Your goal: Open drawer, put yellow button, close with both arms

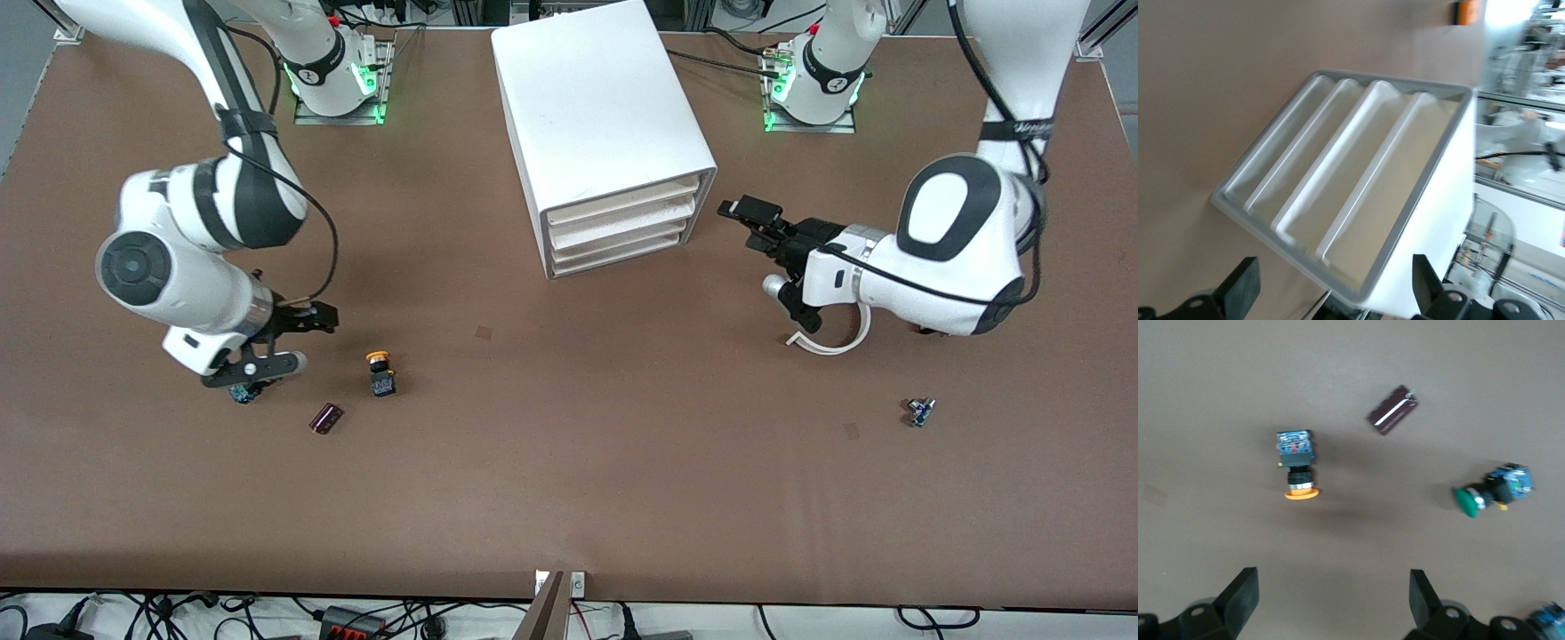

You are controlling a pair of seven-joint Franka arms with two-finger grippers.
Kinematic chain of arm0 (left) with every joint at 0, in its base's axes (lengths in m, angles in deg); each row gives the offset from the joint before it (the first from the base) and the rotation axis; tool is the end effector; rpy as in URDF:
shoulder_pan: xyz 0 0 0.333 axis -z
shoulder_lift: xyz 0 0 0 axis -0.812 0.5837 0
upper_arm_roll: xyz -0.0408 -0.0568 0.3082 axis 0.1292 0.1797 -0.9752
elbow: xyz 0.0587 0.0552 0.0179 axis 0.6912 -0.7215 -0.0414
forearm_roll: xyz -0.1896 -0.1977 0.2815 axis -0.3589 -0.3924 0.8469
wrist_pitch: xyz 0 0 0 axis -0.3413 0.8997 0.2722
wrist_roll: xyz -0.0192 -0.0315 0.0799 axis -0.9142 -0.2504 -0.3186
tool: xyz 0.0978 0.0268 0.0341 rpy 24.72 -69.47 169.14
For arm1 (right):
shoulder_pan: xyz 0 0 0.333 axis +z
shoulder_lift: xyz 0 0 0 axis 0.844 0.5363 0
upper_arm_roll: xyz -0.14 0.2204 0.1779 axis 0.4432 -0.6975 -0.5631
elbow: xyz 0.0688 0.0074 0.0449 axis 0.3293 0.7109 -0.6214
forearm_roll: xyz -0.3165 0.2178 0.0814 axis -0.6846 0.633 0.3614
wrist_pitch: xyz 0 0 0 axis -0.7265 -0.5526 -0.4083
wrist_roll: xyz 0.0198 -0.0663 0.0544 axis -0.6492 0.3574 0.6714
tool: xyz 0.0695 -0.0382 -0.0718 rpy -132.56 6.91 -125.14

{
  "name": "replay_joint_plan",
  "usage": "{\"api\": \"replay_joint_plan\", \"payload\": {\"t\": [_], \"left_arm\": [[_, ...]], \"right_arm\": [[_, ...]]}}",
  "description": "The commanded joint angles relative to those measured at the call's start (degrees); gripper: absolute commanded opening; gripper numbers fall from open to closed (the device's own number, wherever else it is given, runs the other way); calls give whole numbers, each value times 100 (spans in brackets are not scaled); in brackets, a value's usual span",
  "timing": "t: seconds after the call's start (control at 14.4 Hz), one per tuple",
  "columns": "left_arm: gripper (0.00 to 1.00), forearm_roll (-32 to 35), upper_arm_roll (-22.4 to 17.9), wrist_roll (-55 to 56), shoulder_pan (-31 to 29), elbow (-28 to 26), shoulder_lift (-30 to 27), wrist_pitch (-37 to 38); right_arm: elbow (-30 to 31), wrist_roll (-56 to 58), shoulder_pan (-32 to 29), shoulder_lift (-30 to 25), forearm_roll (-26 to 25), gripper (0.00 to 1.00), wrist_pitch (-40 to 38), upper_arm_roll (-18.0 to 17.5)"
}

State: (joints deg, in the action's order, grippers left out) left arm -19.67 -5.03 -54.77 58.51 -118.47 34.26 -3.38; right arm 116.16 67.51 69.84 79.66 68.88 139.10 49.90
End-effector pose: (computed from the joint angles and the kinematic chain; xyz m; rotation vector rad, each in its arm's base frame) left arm 0.5694 -0.1787 0.3692 2.0988 -0.5316 -0.5315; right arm 0.6363 0.1277 0.3410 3.1179 0.3353 -0.1795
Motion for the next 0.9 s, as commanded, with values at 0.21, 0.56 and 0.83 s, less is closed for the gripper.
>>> {"api": "replay_joint_plan", "payload": {"t": [0.21, 0.56, 0.83], "left_arm": [[100, -1454, 6, -1538, 192, -1261, -12, -809], [97, -1455, 15, -1564, 589, -1552, 15, -792], [80, -1455, 180, -1835, 589, -1640, 15, -774]], "right_arm": [[-441, 32, 38, 550, 750, 100, 156, 36], [-960, 234, 144, 1253, 374, 100, 332, 36], [-1032, 252, 354, 1465, 214, 100, 594, 36]]}}
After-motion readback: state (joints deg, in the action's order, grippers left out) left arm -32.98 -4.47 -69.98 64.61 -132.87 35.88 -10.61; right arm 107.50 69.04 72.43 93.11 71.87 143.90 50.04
